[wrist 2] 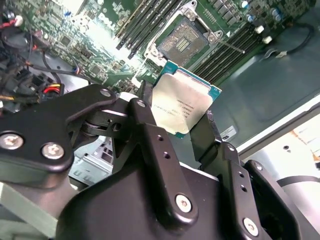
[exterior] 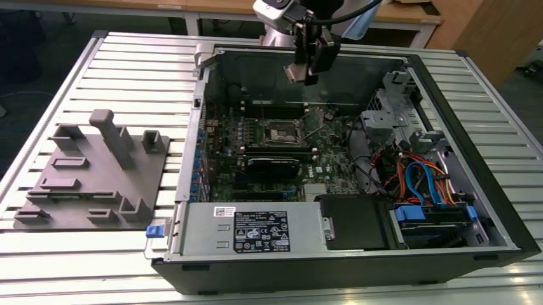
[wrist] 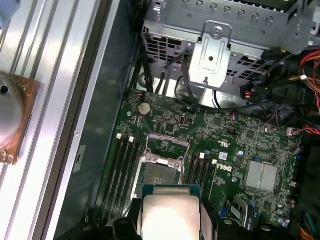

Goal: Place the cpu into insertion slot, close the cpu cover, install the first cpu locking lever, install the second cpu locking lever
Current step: 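Place the cpu into insertion slot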

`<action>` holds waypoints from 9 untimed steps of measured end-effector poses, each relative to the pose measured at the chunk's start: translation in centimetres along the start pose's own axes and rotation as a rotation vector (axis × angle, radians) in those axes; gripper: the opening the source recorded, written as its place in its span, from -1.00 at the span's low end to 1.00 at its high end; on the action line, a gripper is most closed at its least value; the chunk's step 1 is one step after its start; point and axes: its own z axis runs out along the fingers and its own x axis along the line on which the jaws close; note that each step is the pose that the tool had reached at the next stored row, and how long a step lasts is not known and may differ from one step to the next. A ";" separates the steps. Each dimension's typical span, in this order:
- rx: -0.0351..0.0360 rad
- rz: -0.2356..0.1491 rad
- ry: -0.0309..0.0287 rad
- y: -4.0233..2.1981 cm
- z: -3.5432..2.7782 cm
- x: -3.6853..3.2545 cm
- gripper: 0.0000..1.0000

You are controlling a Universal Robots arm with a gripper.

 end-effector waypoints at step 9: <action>0.0004 0.019 -0.0012 -0.01 0.08 0.00 0.08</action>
